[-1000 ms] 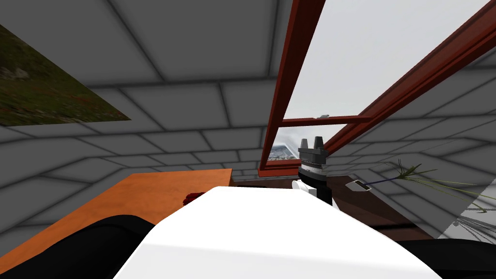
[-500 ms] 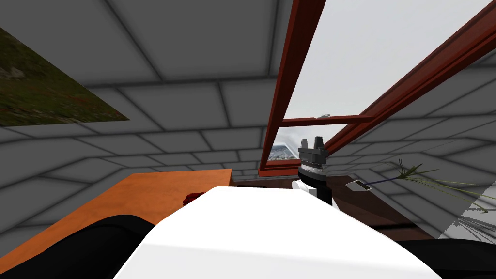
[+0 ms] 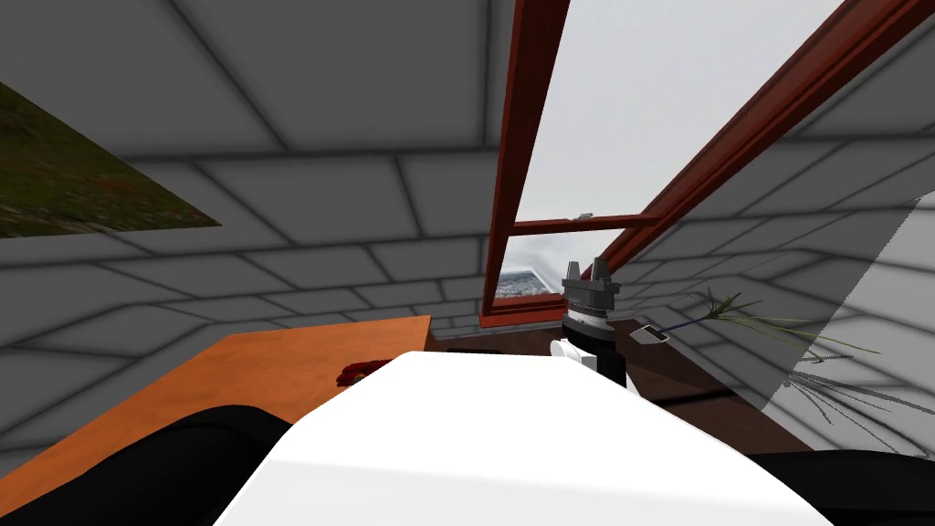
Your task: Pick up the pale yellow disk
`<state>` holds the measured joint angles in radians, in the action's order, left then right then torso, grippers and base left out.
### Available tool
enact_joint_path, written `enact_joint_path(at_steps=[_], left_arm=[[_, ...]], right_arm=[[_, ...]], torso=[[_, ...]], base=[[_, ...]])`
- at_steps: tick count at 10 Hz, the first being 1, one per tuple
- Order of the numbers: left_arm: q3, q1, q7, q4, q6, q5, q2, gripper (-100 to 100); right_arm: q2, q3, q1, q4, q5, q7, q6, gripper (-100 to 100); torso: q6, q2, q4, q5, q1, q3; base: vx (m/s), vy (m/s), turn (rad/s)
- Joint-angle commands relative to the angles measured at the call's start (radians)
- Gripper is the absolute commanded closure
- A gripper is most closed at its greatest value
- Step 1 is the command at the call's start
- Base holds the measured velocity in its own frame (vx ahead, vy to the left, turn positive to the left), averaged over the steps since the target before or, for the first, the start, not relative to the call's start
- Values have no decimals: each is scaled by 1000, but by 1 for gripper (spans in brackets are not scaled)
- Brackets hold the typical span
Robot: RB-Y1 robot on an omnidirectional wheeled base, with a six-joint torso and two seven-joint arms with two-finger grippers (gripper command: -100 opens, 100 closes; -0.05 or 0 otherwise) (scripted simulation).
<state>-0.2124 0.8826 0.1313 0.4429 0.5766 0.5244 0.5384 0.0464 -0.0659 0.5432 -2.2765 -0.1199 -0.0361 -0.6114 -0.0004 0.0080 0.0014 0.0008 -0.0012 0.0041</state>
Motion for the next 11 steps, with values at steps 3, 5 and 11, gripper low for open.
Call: enact_joint_path(at_steps=[3,5,11], left_arm=[[-5,-9,-109,10,13,39,42,100],[-8,-10,-159,22,15,57,63,100],[-18,-14,-292,57,21,113,125,100]], right_arm=[[0,0,0,0,0,0,0,0],[0,0,0,0,0,0,0,0],[0,0,0,0,0,0,0,0]], torso=[[2,0,0,-1,-1,0],[0,1,0,0,-2,0],[0,-2,0,0,1,-1]], base=[[-64,-87,-103],[-60,-78,-62],[-40,-58,-69]])
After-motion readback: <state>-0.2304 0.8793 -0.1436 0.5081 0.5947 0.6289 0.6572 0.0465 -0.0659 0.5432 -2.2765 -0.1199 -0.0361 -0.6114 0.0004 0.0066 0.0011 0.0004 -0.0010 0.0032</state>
